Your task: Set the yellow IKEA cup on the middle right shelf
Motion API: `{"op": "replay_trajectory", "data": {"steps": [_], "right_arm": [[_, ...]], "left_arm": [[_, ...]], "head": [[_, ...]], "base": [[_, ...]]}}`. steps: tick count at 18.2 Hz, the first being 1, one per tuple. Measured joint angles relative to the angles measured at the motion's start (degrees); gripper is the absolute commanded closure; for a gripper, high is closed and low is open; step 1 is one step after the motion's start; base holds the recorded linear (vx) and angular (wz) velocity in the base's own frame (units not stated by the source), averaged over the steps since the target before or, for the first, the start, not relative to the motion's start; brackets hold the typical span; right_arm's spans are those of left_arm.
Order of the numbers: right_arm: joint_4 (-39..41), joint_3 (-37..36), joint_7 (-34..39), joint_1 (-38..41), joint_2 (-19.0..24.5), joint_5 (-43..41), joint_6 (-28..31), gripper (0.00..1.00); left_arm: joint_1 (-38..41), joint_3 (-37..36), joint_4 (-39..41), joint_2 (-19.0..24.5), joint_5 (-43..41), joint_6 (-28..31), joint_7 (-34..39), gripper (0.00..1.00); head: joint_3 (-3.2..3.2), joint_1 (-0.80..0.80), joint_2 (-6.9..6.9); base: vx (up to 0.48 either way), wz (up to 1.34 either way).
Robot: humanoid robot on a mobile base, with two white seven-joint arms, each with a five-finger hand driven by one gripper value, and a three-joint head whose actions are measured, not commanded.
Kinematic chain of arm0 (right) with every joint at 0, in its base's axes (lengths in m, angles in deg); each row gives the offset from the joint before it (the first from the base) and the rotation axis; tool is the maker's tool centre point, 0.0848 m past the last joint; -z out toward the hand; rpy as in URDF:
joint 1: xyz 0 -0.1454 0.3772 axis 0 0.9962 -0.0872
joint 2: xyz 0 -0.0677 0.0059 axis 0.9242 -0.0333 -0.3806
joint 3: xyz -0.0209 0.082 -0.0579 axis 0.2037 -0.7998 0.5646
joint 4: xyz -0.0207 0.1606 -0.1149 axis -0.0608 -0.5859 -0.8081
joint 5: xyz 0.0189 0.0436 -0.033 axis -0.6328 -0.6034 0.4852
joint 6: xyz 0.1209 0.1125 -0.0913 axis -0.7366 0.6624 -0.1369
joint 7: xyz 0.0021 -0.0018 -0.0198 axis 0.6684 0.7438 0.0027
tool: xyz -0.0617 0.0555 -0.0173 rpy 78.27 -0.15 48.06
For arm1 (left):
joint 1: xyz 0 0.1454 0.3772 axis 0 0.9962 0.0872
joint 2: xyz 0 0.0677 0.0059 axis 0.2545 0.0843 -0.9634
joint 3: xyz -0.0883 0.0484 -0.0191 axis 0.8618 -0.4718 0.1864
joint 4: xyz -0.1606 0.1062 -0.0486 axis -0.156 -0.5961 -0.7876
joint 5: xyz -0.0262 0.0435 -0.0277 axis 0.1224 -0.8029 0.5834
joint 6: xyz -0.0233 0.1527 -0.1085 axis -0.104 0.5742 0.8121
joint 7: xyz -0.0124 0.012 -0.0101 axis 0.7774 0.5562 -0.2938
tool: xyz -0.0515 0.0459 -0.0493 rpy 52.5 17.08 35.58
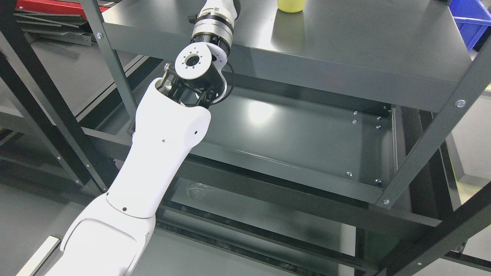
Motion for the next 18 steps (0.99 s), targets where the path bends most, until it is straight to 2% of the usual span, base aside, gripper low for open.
{"op": "replay_trajectory", "data": {"steps": [3,8,14,18], "right_arm": [[0.0,0.0,0.0,0.0,0.0,0.0,0.0,0.01],[0.0,0.0,0.0,0.0,0.0,0.0,0.0,0.01],[0.0,0.0,0.0,0.0,0.0,0.0,0.0,0.01],[0.0,0.0,0.0,0.0,0.0,0.0,0.0,0.01]], "left_arm": [[2.7,-0.2,1.5,0.5,-4.3,-7.5,0.0,0.01],[8.7,-1.1,4.9,2.4,-8.7,-16.8,-0.7,0.01],[16.7,-2.4,8.3,5.7,-11.7,-33.2,-6.0,0.01],[23.7,-3.2,9.6,7.8,-12.5,-39.7,-7.0,0.01]], "head": [[0.00,0.00,0.00],[0.00,0.00,0.00],[0.00,0.00,-0.01],[0.00,0.00,-0.01]], "base": [[-0.077,-0.01],[-0.135,0.00],[-0.169,0.02],[-0.195,0.09]]}}
